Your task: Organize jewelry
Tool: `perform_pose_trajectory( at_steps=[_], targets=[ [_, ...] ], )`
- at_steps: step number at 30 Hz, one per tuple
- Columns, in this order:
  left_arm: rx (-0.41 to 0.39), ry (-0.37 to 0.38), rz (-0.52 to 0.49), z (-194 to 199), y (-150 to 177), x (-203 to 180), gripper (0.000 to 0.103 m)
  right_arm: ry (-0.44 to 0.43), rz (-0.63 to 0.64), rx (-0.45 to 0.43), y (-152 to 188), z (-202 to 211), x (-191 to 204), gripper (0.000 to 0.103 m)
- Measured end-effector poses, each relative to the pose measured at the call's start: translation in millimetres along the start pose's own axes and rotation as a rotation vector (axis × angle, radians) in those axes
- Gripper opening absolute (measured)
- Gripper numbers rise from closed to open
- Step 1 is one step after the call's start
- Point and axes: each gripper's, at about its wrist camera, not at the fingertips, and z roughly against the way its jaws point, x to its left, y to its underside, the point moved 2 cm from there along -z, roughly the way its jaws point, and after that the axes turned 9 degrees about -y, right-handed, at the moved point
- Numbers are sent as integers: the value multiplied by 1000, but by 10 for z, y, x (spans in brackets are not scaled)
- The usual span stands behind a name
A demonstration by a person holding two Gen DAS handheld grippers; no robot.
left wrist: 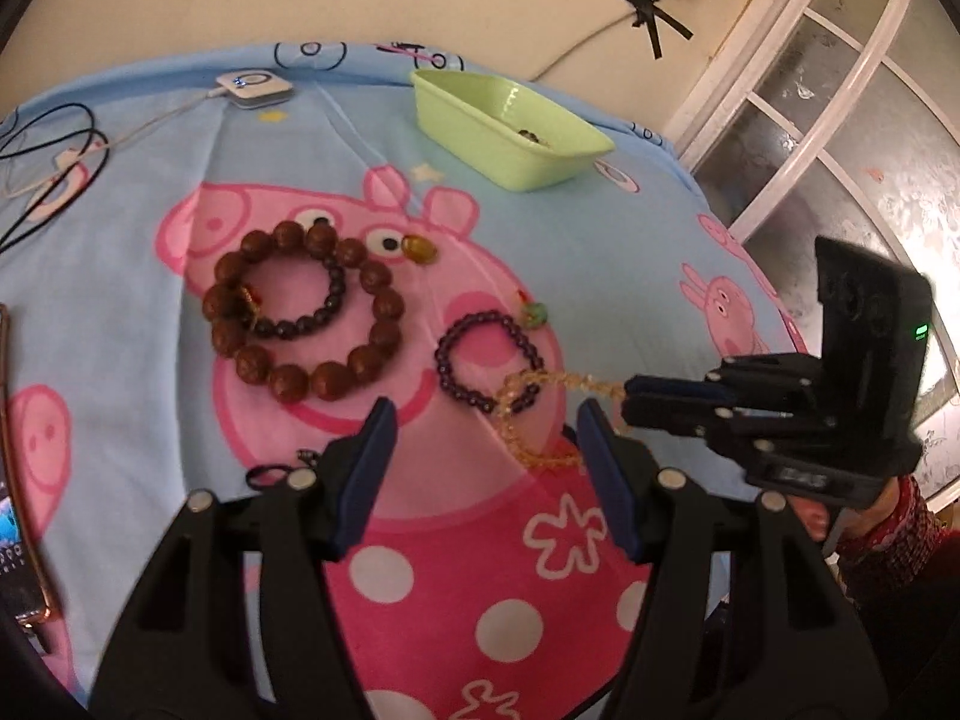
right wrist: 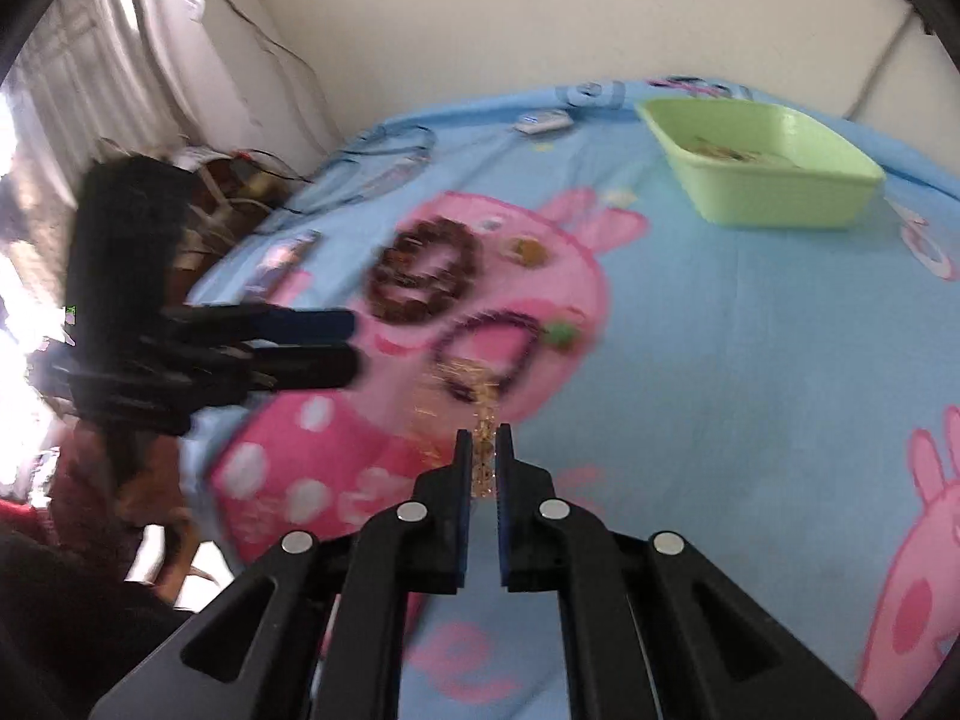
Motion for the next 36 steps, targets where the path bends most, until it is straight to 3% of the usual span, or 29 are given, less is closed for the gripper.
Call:
perform_pose_trajectory(
  at_steps=[4,7,12,14,17,20,23,27,30,33,36],
  targets=[
    [18,-7,2,-10,47,18,60,-8,-31,-28,37,27,-100,0],
    [31,2,-16,-27,65,-68,60,1,-12,-54,34,56,-88,19],
    [59,-1,-51,-169,39,-246,60,12,39,-57,24,48,-46,19],
    [67,-27,-66,-214,45,-270,52,-6,29,-56,-26,38,-68,19],
    [54,-15,-38,-135,32,-168,51,-43,32,-59,-119,23,-39,19],
    [3,-58,17,91,3,99,51,-41,35,-46,-177,-54,-53,19],
    [-40,-122,100,329,-45,480,51,-103,3,-23,-233,-115,-82,19],
    [-66,-174,171,459,-172,850,51,-133,52,-56,-570,-158,91,19],
    [-74,-175,166,375,-293,905,51,-124,113,-37,-847,-369,230,19],
    [-21,-188,153,105,-362,941,51,-115,93,15,-1046,-713,210,16],
    [27,-200,162,-131,-362,998,51,-146,26,81,-1105,-1009,86,2]
  ],
)
